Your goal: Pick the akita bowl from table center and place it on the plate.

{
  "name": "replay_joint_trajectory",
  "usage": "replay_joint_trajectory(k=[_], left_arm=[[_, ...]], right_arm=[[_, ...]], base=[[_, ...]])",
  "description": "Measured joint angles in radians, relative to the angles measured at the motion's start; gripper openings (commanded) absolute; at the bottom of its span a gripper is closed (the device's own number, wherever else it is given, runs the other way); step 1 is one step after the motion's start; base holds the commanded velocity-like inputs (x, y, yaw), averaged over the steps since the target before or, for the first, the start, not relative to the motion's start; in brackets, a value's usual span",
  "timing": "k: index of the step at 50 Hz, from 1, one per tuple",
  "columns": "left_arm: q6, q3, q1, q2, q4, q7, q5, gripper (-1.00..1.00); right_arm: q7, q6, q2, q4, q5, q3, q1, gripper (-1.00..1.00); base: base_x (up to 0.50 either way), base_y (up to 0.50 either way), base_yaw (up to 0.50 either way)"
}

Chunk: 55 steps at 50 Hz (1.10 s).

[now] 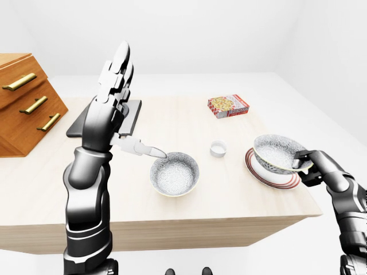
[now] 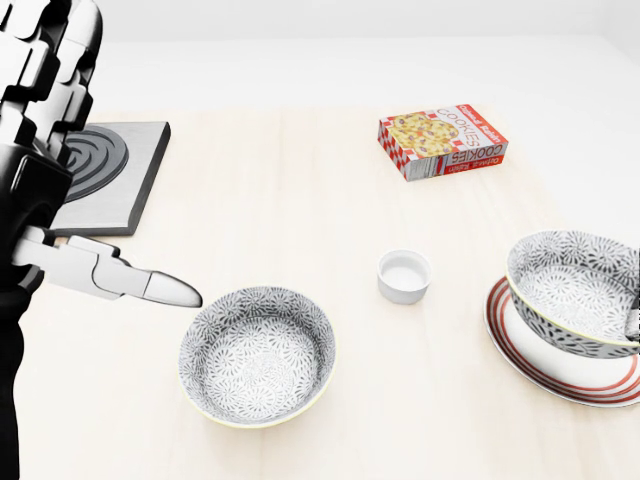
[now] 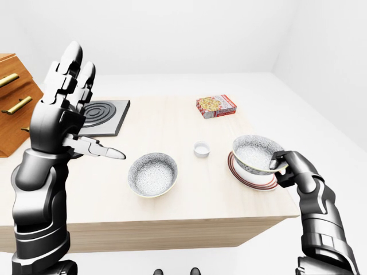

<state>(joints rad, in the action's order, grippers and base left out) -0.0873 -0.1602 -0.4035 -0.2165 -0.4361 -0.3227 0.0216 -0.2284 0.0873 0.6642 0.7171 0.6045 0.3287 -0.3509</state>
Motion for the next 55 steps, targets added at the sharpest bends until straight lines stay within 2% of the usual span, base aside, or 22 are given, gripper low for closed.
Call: replay_joint_trajectory(k=[28, 30, 31, 32, 33, 47, 55], left_arm=[[0.000, 0.004, 0.011, 0.007, 0.007, -0.004, 0.007, 1.00], [0.000, 0.004, 0.012, 0.007, 0.006, -0.005, 0.007, 1.00], [0.000, 0.004, 0.012, 0.007, 0.006, -0.005, 0.007, 1.00], [0.000, 0.004, 0.012, 0.008, 0.007, -0.005, 0.007, 1.00], [0.000, 0.004, 0.013, 0.008, 0.007, -0.004, 0.007, 1.00], [0.000, 0.007, 0.017, 0.013, 0.016, -0.001, 0.007, 1.00], [0.000, 0.006, 0.018, 0.013, 0.019, 0.000, 0.005, 1.00]], right_arm=[[0.123, 0.000, 0.010, 0.246, 0.021, -0.112, -0.132, -1.00], [0.129, 0.000, 0.011, 0.254, 0.021, -0.117, -0.135, -0.58], [0.133, 0.000, 0.011, 0.258, 0.023, -0.120, -0.136, -0.21], [0.138, 0.000, 0.011, 0.262, 0.018, -0.121, -0.137, 0.76], [0.142, 0.000, 0.012, 0.266, 0.008, -0.121, -0.138, 1.00], [0.174, 0.000, 0.020, 0.282, -0.060, -0.113, -0.126, 1.00], [0.134, 0.000, 0.015, 0.154, -0.079, -0.074, -0.057, 1.00]], base=[[0.00, 0.00, 0.00], [0.00, 0.00, 0.00], [0.00, 0.00, 0.00], [0.00, 0.00, 0.00], [0.00, 0.00, 0.00], [0.00, 0.00, 0.00], [0.00, 0.00, 0.00]])
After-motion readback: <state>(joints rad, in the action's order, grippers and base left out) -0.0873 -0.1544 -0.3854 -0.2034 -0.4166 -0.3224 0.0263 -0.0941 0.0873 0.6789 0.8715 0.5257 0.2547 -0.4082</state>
